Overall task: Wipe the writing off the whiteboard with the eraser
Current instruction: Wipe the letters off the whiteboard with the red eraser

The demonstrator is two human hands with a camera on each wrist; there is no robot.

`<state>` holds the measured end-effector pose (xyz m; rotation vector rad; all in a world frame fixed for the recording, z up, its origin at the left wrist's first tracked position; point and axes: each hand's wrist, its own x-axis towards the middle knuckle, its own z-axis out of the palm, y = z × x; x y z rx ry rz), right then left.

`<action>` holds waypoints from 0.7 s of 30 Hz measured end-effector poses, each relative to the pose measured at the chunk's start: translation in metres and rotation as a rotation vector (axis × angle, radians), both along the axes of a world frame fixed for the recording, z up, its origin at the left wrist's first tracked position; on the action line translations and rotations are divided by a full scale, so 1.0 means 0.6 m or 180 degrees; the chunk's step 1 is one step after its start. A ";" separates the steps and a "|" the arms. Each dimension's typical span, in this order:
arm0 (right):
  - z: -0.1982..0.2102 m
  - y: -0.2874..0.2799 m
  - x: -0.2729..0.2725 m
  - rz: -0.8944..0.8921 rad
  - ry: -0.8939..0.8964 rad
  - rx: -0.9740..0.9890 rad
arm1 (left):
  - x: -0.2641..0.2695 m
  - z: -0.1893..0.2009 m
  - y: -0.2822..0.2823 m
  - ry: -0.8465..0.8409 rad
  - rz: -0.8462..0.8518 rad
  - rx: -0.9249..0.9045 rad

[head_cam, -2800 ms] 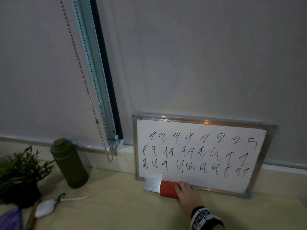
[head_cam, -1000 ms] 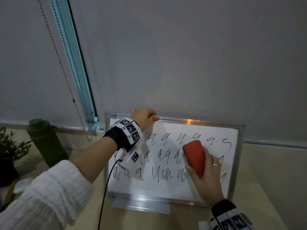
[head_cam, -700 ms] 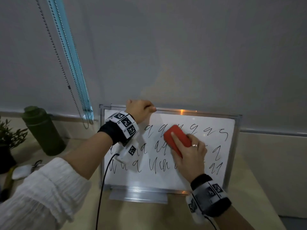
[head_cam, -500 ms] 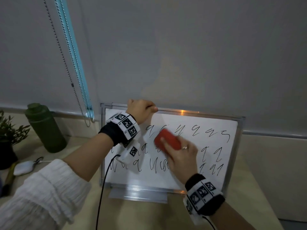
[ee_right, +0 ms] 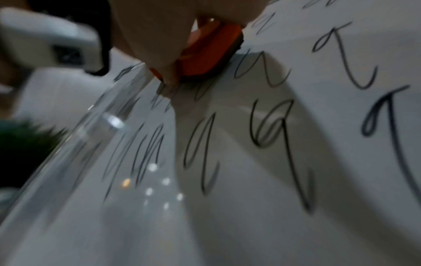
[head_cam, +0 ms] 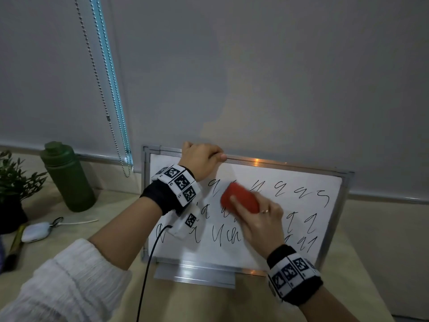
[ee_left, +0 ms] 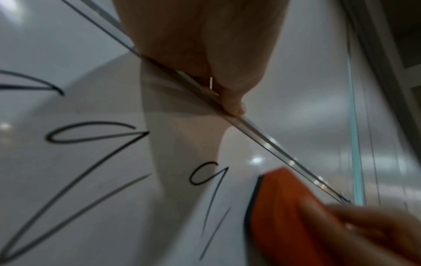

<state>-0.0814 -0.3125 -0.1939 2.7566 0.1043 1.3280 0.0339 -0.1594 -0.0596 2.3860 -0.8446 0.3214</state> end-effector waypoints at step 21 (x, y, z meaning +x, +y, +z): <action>-0.025 -0.023 -0.029 0.0456 0.0306 -0.1015 | -0.020 -0.005 0.013 -0.0131 0.0003 -0.0123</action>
